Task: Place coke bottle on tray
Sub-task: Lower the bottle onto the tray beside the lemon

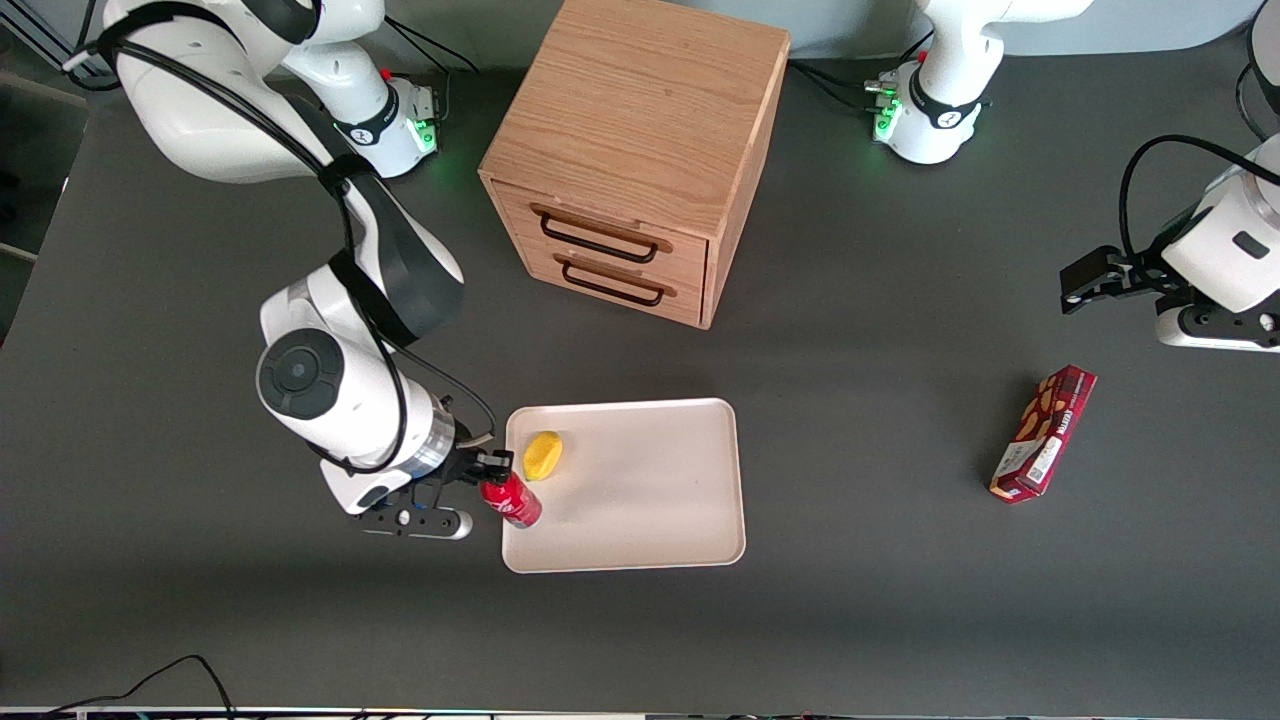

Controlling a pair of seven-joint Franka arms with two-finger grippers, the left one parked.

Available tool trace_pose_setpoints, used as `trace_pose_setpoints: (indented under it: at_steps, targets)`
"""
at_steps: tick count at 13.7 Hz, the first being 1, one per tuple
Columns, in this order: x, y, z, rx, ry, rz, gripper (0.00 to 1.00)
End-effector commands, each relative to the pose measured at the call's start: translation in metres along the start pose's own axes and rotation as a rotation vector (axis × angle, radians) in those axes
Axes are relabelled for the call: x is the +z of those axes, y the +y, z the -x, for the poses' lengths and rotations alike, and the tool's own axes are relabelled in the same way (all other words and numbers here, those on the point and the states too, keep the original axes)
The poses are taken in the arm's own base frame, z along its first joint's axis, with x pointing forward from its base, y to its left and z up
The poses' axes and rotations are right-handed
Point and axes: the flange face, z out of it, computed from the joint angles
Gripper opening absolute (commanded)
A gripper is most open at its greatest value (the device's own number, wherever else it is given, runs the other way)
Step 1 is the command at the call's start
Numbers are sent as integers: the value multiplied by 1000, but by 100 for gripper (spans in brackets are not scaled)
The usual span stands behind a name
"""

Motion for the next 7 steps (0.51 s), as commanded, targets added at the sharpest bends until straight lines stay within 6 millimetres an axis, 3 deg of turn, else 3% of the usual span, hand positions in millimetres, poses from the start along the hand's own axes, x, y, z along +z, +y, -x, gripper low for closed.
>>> trace_pose_setpoints:
  at_steps: [1, 3, 7]
  targets:
    - [18, -8, -11, 15, 46, -19, 0]
    - [37, -5, -13, 12, 32, -21, 0]
    - [57, 6, -16, 33, -2, -19, 0]
